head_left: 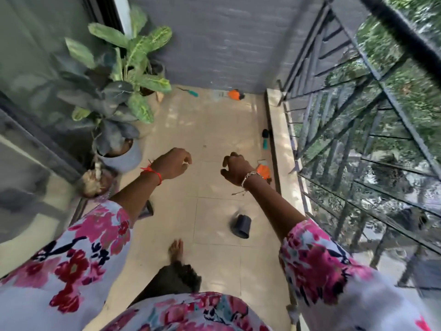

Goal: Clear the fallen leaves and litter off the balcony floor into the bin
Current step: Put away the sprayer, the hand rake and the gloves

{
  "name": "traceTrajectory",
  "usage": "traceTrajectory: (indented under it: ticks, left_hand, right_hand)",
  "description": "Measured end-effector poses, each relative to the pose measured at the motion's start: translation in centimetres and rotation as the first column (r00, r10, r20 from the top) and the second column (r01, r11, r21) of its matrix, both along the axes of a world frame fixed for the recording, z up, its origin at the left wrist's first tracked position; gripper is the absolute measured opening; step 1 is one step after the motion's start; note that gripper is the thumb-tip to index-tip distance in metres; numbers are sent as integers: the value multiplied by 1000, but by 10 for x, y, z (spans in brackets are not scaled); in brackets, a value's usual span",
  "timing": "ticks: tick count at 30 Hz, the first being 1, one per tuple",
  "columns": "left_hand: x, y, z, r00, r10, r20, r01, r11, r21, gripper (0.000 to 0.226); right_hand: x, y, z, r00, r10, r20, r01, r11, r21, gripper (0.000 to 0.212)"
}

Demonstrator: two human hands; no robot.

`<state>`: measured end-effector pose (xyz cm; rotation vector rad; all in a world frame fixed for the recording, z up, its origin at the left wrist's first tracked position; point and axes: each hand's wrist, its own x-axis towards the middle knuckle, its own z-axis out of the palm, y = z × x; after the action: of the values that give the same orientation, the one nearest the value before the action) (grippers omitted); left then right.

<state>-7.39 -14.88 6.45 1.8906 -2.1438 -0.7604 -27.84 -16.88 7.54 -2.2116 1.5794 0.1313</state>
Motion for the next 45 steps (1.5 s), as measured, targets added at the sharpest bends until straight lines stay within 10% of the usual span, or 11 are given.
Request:
traceTrajectory:
  ticks: [20,45]
  left_hand:
    - [63,-290,-74,999,15,-29,-9,981,192,25]
    - [108,-850,-117,965,263,9,-260,949,177,41]
  right_hand:
    - [63,-286,-94,994,-97,40,83,959,271,27]
    - [146,-890,-124,992,-50,119,18,965,261,28]
